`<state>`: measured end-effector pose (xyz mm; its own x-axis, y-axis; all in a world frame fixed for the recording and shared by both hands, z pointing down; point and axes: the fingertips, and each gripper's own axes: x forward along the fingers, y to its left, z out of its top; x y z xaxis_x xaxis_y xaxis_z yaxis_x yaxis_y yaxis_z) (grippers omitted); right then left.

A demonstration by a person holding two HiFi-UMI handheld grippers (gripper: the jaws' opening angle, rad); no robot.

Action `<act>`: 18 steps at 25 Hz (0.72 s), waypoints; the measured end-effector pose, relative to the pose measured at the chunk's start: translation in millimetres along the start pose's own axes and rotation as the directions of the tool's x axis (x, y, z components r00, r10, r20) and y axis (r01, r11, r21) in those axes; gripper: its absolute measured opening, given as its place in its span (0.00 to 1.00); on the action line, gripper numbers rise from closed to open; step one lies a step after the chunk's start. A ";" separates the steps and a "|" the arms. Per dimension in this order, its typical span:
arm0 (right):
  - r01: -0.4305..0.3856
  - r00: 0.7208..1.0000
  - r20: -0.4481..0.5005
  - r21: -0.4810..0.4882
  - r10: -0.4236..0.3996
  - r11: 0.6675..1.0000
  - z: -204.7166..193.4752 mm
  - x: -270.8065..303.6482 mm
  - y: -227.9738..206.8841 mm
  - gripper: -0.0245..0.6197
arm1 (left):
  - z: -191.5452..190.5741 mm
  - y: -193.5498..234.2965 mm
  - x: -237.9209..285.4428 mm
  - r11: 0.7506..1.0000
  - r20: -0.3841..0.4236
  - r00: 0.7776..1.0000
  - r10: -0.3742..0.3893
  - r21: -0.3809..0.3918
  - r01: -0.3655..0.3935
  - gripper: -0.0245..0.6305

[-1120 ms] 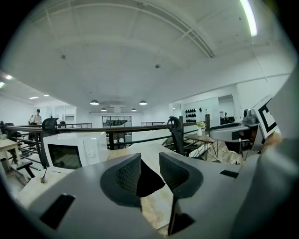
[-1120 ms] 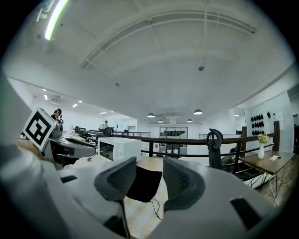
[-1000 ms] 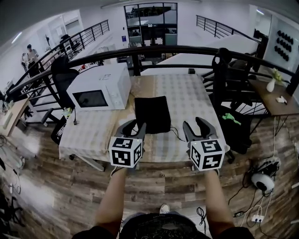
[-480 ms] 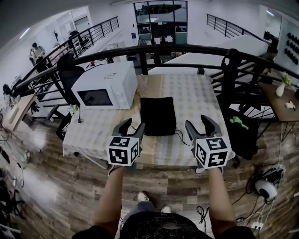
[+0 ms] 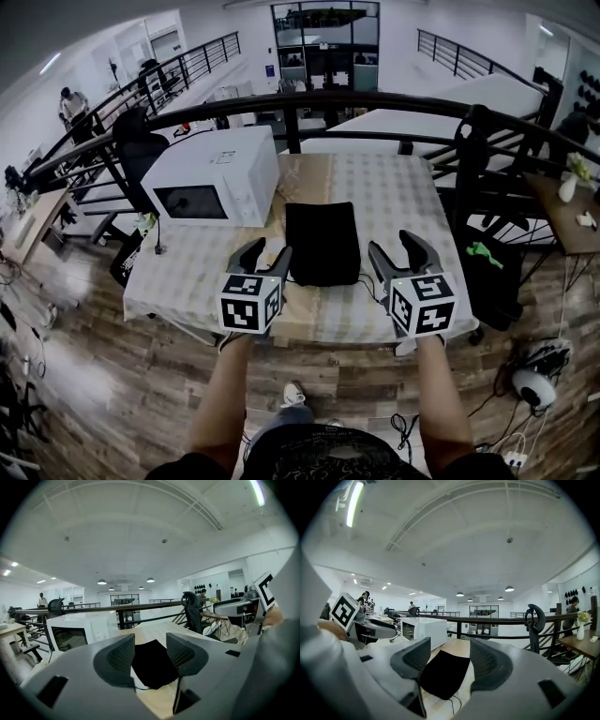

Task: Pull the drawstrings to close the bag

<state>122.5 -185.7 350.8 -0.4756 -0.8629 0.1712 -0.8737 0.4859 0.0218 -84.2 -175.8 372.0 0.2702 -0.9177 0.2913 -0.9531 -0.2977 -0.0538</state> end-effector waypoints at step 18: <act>0.079 0.997 -0.018 -0.007 -0.079 0.997 33.4 120.9 18.5 0.42 | 25.9 94.7 92.4 0.993 0.022 0.992 -0.122 0.010 0.122 0.36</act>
<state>45.4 -285.7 339.0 -0.4034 -0.8957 0.1869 -0.9076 0.4176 0.0425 -146.0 -295.6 369.1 0.3870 -0.8801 0.2751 -0.9119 -0.4095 -0.0271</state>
